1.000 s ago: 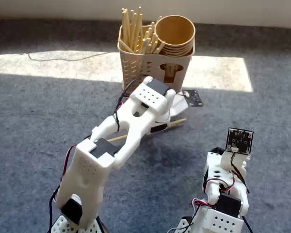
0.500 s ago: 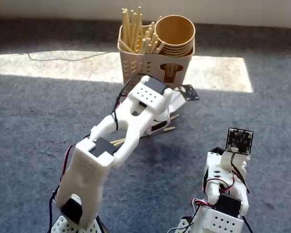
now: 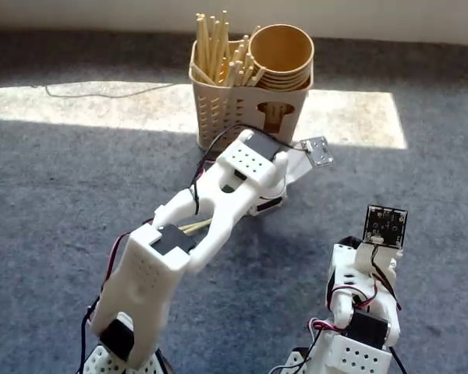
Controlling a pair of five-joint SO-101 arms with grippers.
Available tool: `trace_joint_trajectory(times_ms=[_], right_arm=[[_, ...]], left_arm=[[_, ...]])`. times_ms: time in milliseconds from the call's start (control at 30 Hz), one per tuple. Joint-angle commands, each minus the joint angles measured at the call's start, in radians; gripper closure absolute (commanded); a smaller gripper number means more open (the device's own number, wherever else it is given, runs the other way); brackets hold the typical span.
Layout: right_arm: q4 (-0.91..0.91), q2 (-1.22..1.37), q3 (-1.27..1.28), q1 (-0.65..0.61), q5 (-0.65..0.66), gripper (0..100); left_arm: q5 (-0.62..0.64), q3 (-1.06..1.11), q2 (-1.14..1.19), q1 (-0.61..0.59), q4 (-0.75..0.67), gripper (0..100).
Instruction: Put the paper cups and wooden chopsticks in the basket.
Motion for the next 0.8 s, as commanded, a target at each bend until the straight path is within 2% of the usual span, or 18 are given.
trace_joint_trajectory(times_ms=[0, 100, 267, 767], right_arm=[[-0.036, -0.007, 0.128, 0.010, 0.002, 99.2], [-0.036, -0.007, 0.128, 0.010, 0.002, 99.2], [-0.036, -0.007, 0.128, 0.010, 0.002, 99.2], [-0.036, -0.007, 0.128, 0.010, 0.003, 99.2]], left_arm=[[0.009, -0.018, 0.039, 0.022, -0.012, 88], [0.009, -0.018, 0.042, 0.025, -0.006, 89], [0.009, -0.018, 0.002, 0.027, -0.006, 99], [0.009, -0.007, -0.140, 0.027, 0.081, 100]])
